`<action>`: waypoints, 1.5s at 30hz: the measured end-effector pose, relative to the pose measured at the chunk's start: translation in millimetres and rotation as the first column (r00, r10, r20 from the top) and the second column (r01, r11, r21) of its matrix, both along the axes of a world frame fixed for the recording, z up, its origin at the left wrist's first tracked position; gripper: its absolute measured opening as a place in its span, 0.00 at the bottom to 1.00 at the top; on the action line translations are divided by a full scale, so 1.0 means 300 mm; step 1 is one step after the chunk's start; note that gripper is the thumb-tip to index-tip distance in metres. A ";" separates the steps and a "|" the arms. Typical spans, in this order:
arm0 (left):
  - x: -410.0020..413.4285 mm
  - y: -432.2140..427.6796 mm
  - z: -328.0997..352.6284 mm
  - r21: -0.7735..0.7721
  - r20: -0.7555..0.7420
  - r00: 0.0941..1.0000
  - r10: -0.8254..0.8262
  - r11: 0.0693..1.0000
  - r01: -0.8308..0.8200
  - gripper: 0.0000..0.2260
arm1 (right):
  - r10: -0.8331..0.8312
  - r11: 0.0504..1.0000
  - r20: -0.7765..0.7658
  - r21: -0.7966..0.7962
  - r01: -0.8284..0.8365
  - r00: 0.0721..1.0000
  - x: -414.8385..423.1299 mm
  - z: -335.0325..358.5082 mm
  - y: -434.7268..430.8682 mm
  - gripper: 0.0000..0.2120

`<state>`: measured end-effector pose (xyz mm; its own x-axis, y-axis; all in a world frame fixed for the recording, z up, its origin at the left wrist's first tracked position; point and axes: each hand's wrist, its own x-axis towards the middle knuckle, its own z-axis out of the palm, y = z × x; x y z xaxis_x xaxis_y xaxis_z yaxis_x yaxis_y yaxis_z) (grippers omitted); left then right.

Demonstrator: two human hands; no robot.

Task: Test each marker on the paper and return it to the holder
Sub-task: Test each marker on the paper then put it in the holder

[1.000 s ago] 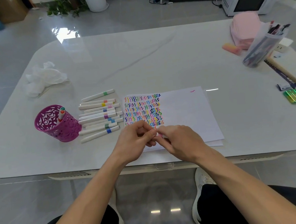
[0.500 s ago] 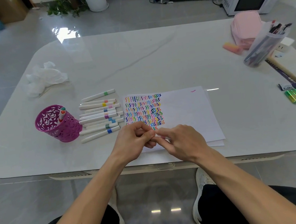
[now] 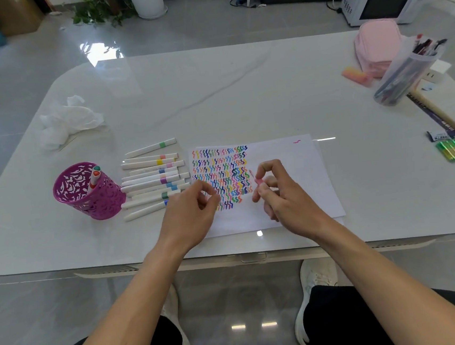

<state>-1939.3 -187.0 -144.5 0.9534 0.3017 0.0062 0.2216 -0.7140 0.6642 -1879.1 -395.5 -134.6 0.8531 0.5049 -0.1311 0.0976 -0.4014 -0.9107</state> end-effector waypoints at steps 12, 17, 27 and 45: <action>-0.009 -0.013 -0.021 0.183 -0.155 0.969 -0.190 0.959 0.217 0.15 | -0.085 0.979 -0.153 0.172 0.111 0.985 0.003 -0.034 0.013 0.05; -0.004 -0.011 -0.032 0.176 -0.172 0.968 -0.185 0.961 0.215 0.14 | -0.189 0.942 -0.216 0.236 0.239 0.958 -0.002 -0.053 0.033 0.07; 0.006 -0.004 -0.040 0.138 -0.182 0.967 -0.179 0.969 0.205 0.12 | -0.266 0.933 -0.177 0.200 0.299 0.948 -0.009 -0.108 0.037 0.14; 0.006 0.001 -0.022 0.104 -0.196 0.966 -0.169 0.976 0.192 0.13 | -0.284 0.935 -0.162 0.169 0.311 0.945 -0.004 -0.127 0.042 0.14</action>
